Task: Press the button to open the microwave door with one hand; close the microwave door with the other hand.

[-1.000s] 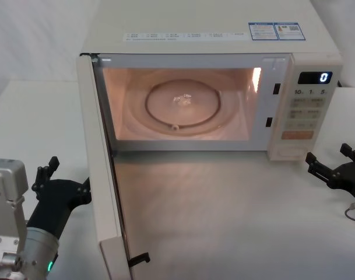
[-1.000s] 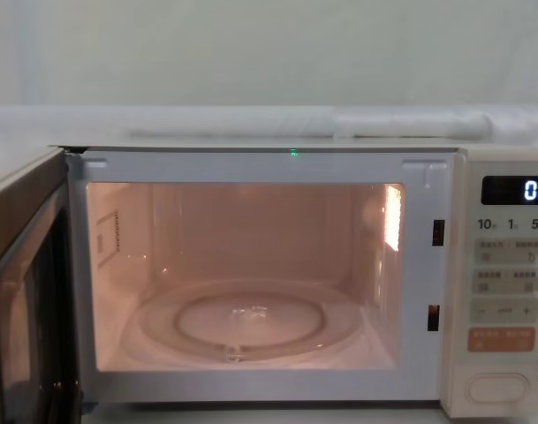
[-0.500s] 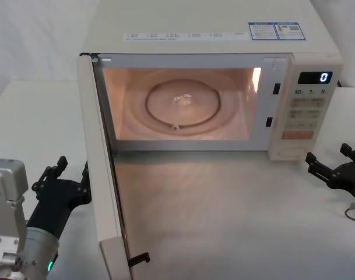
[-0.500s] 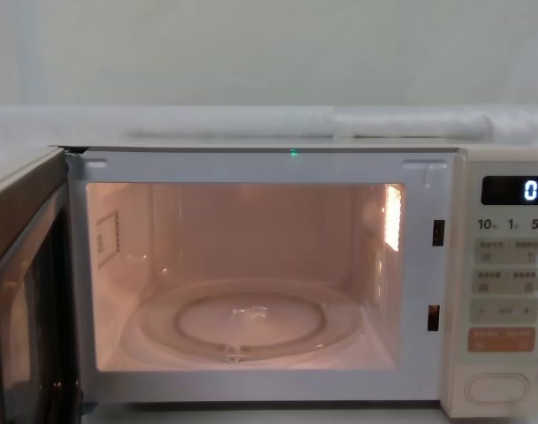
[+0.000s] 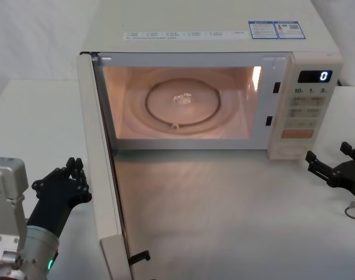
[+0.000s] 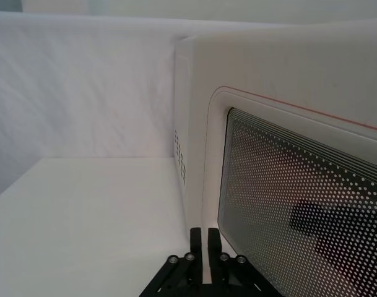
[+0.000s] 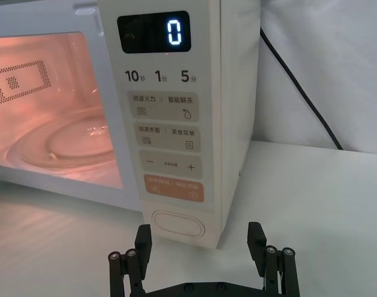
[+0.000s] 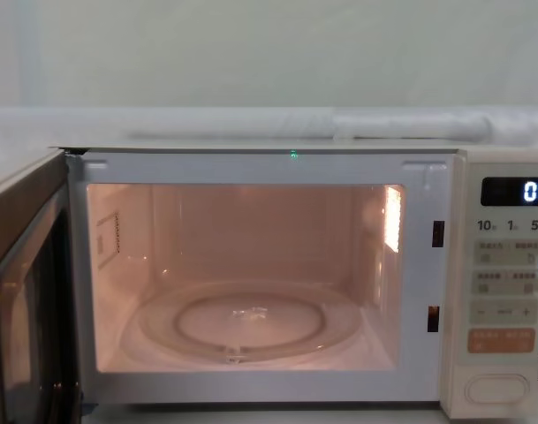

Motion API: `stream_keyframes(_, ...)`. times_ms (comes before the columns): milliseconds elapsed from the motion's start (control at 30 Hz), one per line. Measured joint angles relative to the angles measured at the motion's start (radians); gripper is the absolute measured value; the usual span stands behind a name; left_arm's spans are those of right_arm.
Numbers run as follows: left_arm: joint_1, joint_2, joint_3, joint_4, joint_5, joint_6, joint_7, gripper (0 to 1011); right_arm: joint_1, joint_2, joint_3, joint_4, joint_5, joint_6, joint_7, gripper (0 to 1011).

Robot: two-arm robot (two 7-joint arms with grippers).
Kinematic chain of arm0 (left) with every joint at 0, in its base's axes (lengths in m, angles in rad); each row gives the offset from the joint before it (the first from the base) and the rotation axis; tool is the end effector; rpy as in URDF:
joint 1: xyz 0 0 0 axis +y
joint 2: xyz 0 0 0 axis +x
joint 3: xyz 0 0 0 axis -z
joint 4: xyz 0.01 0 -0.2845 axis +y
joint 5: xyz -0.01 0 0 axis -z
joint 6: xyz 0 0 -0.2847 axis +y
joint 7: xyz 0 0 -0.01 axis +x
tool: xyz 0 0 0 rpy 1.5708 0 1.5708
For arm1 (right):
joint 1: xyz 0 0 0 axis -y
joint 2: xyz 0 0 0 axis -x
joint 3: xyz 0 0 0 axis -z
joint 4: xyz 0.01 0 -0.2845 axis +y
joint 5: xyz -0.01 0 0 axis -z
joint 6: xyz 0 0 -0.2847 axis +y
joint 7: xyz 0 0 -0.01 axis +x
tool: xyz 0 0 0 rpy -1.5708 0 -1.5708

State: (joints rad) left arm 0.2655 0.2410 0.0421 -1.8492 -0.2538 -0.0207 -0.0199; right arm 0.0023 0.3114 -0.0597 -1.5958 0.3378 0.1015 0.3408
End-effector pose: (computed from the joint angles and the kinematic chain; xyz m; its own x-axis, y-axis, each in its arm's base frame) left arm 0.2304 0.0388 -0.2800 0.1245 0.9917 -0.0326 -0.9921 0.1240 -0.0175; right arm 0.3049 -0.0706 -0.2792 0.3929 -0.9178 -0.0565 0.9146 0.3964 -0.0792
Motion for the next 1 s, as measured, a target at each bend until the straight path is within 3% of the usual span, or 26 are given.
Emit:
stream_keyframes(133,0.000,0.000,0.000,0.000,0.000,0.000,0.000,0,0.000,0.000,0.000,0.000,0.000,0.000,0.000,1002)
stream_keyframes(1000,0.000,0.000,0.000,0.000,0.000,0.000,0.000,0,0.000,0.000,0.000,0.000,0.000,0.000,0.000,1002)
